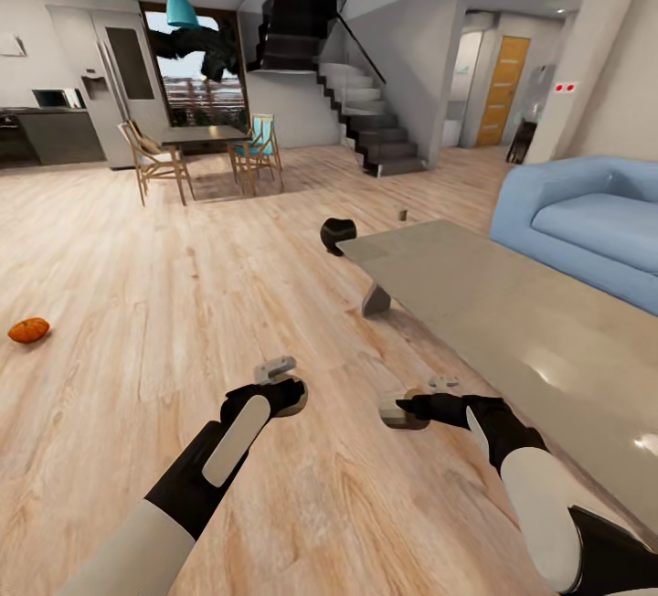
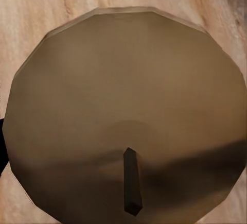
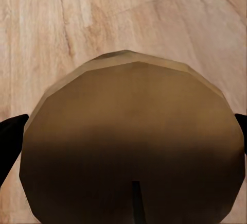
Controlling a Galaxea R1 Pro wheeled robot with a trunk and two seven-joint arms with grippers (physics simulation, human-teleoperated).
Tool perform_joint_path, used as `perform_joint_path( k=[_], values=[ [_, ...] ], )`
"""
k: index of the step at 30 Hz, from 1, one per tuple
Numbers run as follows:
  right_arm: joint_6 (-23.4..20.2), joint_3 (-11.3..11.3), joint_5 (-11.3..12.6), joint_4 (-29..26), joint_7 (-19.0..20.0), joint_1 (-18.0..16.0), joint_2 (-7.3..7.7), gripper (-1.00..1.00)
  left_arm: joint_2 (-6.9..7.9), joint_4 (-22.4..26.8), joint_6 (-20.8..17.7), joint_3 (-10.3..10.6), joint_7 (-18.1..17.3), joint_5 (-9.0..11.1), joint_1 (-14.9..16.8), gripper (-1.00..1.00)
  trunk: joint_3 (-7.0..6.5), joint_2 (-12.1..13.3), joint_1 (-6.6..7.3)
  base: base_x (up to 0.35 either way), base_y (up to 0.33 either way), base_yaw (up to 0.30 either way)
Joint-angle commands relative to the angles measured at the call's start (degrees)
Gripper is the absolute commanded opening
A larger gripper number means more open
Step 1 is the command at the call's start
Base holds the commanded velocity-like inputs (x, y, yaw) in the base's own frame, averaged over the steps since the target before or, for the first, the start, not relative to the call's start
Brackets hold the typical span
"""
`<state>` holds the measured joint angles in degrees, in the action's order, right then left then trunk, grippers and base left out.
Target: Place each of the two pumpkins and all three candles from the living room inside a cabinet in the living room (use any cabinet), then make sure every cabinet is closed, and position the cauldron so it is next to a table in the living room.
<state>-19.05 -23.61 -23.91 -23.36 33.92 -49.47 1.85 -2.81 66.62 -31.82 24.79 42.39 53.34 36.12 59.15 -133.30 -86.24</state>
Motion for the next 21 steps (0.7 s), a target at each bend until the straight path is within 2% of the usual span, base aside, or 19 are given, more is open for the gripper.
perform_joint_path(
  k=[1, 7, 21],
  values=[
    [0.0, 0.0, 0.1, 0.0, 0.0, 0.0, 0.0, -1.0, 0.0, 0.0, -0.1, 0.0, 0.0, -0.2, 0.0, -1.0, 0.0, 0.0, 0.0, 0.291, -0.061, 0.282],
    [0.0, 0.0, 0.1, 0.0, 0.0, 0.0, 0.0, -1.0, 0.0, 0.0, -0.1, 0.0, 0.0, -0.2, 0.0, -1.0, 0.0, 0.0, 0.0, 0.252, -0.016, 0.282],
    [-0.1, 0.0, -0.2, -0.1, 0.6, 0.0, 0.04, -1.0, 0.0, 0.0, -0.1, -0.1, 0.0, -0.2, 0.0, -1.0, 0.0, 0.0, 0.0, 0.011, 0.0, 0.293]
  ],
)
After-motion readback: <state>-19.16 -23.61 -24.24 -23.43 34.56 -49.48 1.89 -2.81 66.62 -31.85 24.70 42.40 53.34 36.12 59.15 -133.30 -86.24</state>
